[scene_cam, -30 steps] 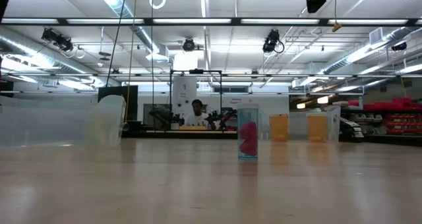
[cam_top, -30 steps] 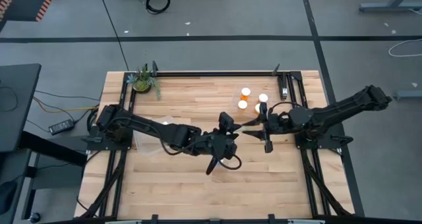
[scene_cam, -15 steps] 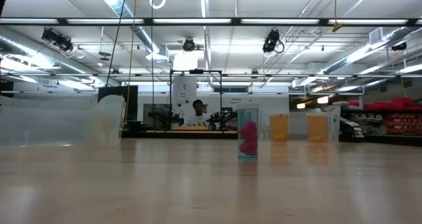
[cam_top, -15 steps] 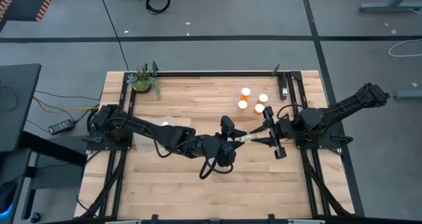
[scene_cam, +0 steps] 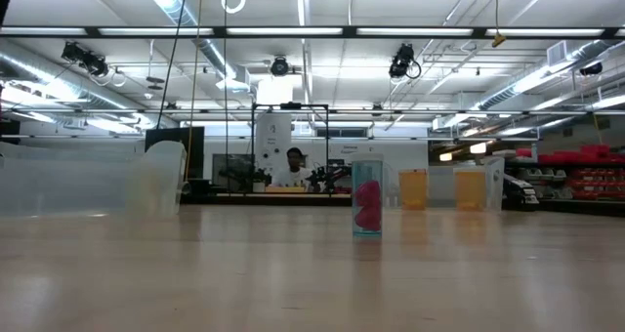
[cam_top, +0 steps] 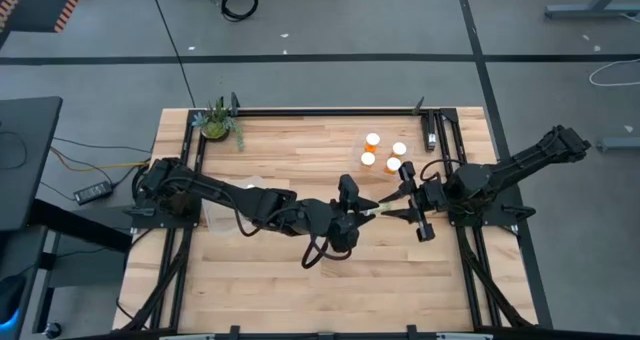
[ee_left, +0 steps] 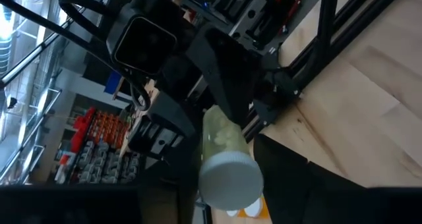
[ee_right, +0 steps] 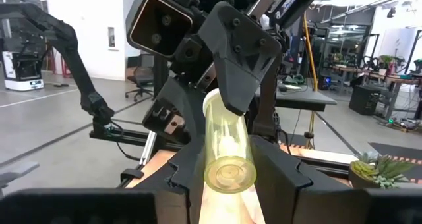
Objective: Pick and place medicine bottles into bin by pill shape (circle, oval)
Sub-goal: Put the small yellow pill bottle into the left transparent bin
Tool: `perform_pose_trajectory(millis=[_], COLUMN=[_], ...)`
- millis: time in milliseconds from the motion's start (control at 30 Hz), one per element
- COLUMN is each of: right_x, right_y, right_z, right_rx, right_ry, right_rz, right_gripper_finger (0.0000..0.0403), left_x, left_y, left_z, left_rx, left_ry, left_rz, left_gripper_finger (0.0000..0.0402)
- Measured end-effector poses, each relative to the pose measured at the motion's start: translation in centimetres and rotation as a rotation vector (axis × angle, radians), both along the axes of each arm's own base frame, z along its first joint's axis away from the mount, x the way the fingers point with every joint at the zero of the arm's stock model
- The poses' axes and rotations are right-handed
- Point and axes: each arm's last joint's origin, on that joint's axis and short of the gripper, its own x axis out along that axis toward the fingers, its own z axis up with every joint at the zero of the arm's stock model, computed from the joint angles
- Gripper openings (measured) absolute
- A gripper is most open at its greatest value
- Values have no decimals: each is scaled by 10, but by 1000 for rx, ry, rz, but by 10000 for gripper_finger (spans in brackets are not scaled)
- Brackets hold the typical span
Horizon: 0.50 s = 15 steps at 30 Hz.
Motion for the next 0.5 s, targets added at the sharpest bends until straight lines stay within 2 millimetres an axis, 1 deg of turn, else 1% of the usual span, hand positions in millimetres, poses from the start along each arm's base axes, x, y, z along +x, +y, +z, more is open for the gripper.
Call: perform_pose_trajectory(millis=[133,233,433,500], right_x=[0,0,0,0], right_y=[0,0,0,0], right_z=[0,0,0,0], right_rx=[0,-1,1,16], right_ry=[0,0,1,4], right_rz=[3,9,12,16], right_gripper_finger=[119,120,120,120], left_x=[0,0,0,0], left_y=[1,1,1,1], left_z=[0,0,0,0], left_rx=[0,-1,-13,-18], left_ry=[-1,-1,-3,-4], left_rz=[2,2,4,6], left_gripper_finger=[125,118,136,137])
